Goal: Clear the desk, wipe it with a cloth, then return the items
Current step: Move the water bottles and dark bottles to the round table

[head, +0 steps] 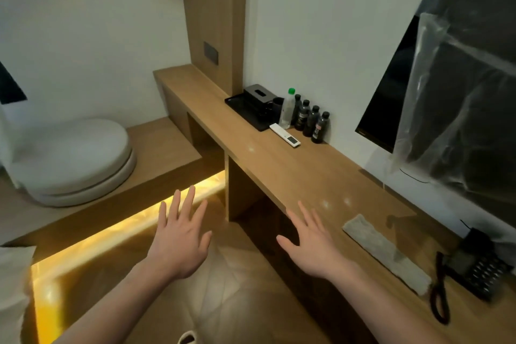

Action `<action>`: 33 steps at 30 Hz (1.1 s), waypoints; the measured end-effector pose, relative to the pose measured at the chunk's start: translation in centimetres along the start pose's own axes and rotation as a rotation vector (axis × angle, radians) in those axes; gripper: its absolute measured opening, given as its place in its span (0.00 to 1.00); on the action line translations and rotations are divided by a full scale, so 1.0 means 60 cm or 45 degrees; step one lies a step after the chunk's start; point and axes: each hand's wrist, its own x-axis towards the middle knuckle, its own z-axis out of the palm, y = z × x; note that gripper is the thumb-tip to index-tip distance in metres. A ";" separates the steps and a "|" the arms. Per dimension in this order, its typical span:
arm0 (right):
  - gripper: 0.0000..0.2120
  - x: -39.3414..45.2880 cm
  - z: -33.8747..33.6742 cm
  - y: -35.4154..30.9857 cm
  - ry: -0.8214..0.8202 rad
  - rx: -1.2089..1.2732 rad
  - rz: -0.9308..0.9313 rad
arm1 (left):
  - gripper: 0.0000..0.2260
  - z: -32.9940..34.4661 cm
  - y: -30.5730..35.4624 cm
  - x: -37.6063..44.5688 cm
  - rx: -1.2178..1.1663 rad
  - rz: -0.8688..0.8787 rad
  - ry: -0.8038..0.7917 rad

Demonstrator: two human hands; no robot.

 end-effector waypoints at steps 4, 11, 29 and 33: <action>0.37 0.078 -0.007 -0.056 0.043 0.051 0.091 | 0.33 -0.019 -0.068 0.111 -0.003 0.111 -0.029; 0.37 0.185 -0.039 -0.095 0.136 0.192 0.229 | 0.32 -0.059 -0.105 0.271 -0.032 0.297 -0.080; 0.40 0.593 -0.196 0.053 0.208 0.380 0.454 | 0.31 -0.129 0.056 0.745 -0.129 0.613 -0.157; 0.40 0.654 -0.236 0.098 0.256 0.423 0.504 | 0.31 -0.140 0.112 0.819 -0.166 0.654 -0.162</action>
